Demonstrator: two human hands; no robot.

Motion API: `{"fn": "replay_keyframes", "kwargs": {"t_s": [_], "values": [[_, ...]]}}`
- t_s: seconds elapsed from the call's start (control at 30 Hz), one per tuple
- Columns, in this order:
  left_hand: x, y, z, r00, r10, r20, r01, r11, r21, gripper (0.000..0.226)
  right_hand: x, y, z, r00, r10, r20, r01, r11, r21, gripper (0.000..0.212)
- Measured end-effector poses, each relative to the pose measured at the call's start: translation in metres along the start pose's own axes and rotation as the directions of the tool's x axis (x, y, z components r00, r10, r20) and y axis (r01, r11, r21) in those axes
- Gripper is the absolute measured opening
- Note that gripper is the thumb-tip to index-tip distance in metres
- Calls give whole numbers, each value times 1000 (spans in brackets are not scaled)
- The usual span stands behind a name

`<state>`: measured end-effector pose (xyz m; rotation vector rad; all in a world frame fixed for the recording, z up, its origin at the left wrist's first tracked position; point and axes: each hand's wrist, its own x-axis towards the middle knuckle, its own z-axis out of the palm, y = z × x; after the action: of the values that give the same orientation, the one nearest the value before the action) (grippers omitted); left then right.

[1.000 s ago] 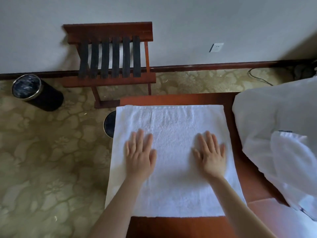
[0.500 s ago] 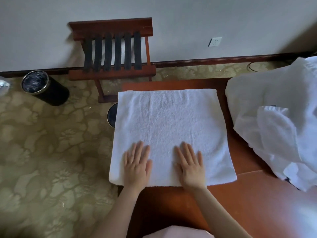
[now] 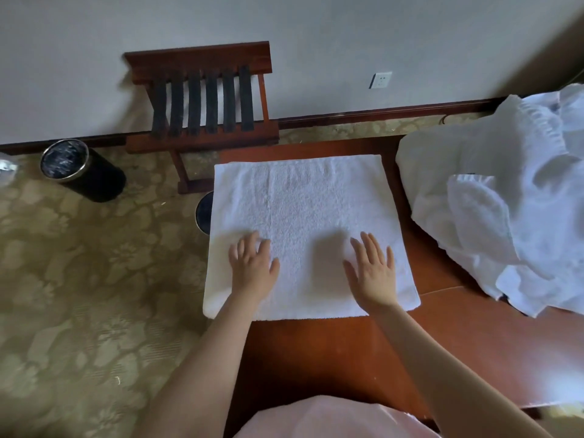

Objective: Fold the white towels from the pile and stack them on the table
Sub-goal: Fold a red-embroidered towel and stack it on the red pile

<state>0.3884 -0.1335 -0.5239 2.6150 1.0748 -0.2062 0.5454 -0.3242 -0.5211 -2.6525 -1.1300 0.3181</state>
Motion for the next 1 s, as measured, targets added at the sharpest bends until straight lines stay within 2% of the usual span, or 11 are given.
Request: {"fn": "replay_keyframes", "kwargs": {"t_s": [0.13,0.27,0.47,0.63,0.73,0.87,1.0], "values": [[53,5,-37,997,71,-42,-73,997,-40,42,52,-25,-12,987,-156,-21,157,988,8,45],[111,1,-65,998,55,-20,-55,997,-44,40,119,-32,-25,965,-261,-2,260,963,-65,48],[193,-13,-80,995,-21,97,19,1000,16,41,218,-23,-33,979,-174,103,186,975,-120,55],[233,-22,-78,967,-37,251,14,996,93,54,266,-14,-33,956,-85,282,130,981,-143,77],[245,-28,-77,952,-38,305,11,996,93,53,283,-14,-34,933,-87,349,156,972,-175,64],[248,-29,-78,927,-56,371,15,993,113,34,293,-17,-39,895,-107,433,220,950,-220,38],[244,-26,-86,937,-13,350,-54,982,183,20,292,-19,-46,885,-132,447,243,949,-200,26]]}}
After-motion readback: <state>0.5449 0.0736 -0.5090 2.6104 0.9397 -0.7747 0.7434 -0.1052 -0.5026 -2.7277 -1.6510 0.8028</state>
